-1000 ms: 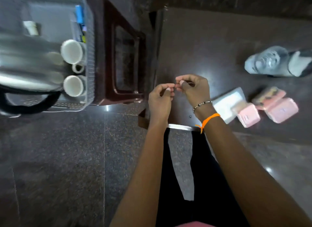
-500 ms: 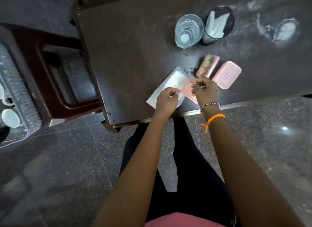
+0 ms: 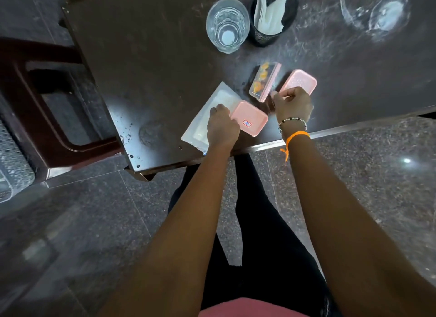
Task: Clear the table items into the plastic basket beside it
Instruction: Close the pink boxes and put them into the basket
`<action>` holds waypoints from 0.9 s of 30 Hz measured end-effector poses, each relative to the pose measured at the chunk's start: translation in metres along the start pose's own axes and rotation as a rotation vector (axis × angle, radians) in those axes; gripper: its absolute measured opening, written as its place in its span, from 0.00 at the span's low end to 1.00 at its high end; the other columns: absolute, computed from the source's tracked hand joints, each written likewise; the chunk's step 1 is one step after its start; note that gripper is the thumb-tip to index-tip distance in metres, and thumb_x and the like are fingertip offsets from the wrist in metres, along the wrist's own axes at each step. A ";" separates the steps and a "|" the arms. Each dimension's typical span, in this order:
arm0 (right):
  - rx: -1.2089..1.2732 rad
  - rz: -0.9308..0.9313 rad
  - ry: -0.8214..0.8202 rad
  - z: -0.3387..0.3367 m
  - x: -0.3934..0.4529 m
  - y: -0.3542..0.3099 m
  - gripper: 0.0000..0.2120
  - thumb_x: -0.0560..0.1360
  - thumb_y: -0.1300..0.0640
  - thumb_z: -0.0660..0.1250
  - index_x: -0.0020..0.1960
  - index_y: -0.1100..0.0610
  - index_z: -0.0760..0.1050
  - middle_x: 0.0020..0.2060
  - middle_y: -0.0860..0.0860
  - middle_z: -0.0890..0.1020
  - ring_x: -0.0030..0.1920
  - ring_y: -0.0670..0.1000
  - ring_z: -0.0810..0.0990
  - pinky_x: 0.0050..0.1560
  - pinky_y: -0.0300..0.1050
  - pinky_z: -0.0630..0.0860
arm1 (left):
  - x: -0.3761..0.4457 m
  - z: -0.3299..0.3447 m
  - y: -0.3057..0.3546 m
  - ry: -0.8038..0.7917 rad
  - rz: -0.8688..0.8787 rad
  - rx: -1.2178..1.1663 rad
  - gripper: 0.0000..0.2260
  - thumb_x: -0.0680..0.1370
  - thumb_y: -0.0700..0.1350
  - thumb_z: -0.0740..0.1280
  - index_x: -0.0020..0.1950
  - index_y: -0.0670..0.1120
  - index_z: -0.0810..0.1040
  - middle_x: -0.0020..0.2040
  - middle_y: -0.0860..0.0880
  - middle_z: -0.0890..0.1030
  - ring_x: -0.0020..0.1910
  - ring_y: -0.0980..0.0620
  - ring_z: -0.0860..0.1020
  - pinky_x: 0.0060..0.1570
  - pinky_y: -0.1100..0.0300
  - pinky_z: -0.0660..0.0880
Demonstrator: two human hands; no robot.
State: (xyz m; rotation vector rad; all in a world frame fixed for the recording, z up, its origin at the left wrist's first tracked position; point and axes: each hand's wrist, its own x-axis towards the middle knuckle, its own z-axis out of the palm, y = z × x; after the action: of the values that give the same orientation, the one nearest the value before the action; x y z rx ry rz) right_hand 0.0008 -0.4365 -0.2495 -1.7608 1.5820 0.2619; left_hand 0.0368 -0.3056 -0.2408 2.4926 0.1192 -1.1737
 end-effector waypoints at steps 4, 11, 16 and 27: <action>0.022 0.068 0.132 -0.004 0.005 0.015 0.10 0.71 0.56 0.67 0.51 0.59 0.77 0.53 0.55 0.81 0.54 0.56 0.78 0.47 0.40 0.67 | 0.002 0.004 0.010 0.119 0.088 0.012 0.14 0.77 0.41 0.62 0.62 0.41 0.72 0.65 0.41 0.71 0.61 0.41 0.73 0.58 0.49 0.74; 0.160 0.198 0.121 0.002 0.012 0.028 0.19 0.68 0.61 0.71 0.50 0.58 0.62 0.61 0.60 0.70 0.57 0.61 0.75 0.55 0.46 0.70 | 0.017 0.013 0.038 0.150 0.189 0.070 0.19 0.76 0.50 0.67 0.64 0.43 0.70 0.65 0.44 0.73 0.62 0.44 0.71 0.57 0.51 0.75; 0.394 0.327 0.040 0.002 0.020 0.033 0.20 0.67 0.61 0.73 0.45 0.56 0.61 0.48 0.59 0.77 0.44 0.61 0.80 0.52 0.56 0.79 | 0.026 0.018 0.048 0.153 0.254 0.203 0.28 0.73 0.57 0.68 0.67 0.43 0.68 0.66 0.44 0.72 0.65 0.44 0.70 0.60 0.51 0.71; 0.704 0.393 -0.090 -0.004 0.019 0.027 0.12 0.75 0.66 0.64 0.35 0.57 0.68 0.30 0.55 0.74 0.28 0.48 0.73 0.31 0.38 0.75 | 0.021 0.012 0.064 0.131 0.188 0.001 0.25 0.71 0.53 0.70 0.63 0.43 0.71 0.59 0.45 0.76 0.57 0.48 0.77 0.50 0.56 0.77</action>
State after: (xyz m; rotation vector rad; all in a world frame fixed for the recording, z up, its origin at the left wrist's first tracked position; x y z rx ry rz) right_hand -0.0216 -0.4524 -0.2686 -0.8903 1.6733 -0.0380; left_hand 0.0568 -0.3710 -0.2448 2.5176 -0.0795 -0.9349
